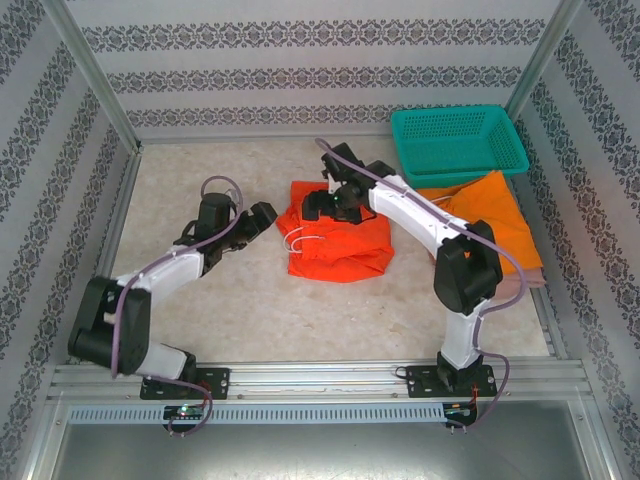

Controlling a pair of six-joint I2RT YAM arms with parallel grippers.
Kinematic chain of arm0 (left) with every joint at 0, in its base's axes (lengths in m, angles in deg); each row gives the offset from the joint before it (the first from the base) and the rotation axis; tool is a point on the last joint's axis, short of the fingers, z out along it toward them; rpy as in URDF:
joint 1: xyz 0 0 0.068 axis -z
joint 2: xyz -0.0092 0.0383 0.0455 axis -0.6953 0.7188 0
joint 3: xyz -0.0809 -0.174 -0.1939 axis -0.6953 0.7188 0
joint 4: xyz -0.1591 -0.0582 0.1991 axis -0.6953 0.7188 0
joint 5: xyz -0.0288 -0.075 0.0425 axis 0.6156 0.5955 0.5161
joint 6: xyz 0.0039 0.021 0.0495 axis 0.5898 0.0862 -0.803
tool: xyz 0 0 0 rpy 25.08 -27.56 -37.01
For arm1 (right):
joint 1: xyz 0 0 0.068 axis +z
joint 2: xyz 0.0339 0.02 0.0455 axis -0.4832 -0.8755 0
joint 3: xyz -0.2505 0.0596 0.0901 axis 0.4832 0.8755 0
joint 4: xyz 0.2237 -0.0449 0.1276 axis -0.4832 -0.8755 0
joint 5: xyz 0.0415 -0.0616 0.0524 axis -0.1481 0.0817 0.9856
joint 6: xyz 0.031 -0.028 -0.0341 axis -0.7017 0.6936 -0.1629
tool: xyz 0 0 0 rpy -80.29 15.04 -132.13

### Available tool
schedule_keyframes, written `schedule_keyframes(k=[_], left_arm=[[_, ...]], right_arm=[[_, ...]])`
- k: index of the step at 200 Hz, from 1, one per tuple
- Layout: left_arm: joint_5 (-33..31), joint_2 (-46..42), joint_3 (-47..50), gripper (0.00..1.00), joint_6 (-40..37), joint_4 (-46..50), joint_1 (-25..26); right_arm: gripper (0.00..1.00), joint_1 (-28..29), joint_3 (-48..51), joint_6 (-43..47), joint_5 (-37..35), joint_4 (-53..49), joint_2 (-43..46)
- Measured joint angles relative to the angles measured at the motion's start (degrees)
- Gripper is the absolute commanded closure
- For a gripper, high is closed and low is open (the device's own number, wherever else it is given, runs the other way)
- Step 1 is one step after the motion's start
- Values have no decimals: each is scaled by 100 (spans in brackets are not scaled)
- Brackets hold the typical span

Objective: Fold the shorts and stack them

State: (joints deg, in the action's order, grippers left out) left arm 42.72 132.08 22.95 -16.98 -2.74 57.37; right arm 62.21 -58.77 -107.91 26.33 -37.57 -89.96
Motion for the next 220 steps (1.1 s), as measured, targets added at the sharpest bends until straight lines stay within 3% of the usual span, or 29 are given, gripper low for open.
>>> schedule_keyframes(k=[41,101,131,165,191,220], left_arm=[[313,1095,-339,26,151,-267,-234],[352,898,-225,26,214,-354,-369],[306,330,96,26,192,-317,-369],[256,-240,625,27,201,-275,-295],[203,-527,1012,28,291,-271,116],[203,-557,1167,31,457,-278,516]], right_arm=[[18,308,-59,116,-138,271,-612],[33,623,546,264,227,715,-1056],[40,599,1539,457,382,922,-520],[35,409,2507,599,619,601,481],[32,361,2435,605,634,455,979],[33,483,1716,586,160,378,1078]])
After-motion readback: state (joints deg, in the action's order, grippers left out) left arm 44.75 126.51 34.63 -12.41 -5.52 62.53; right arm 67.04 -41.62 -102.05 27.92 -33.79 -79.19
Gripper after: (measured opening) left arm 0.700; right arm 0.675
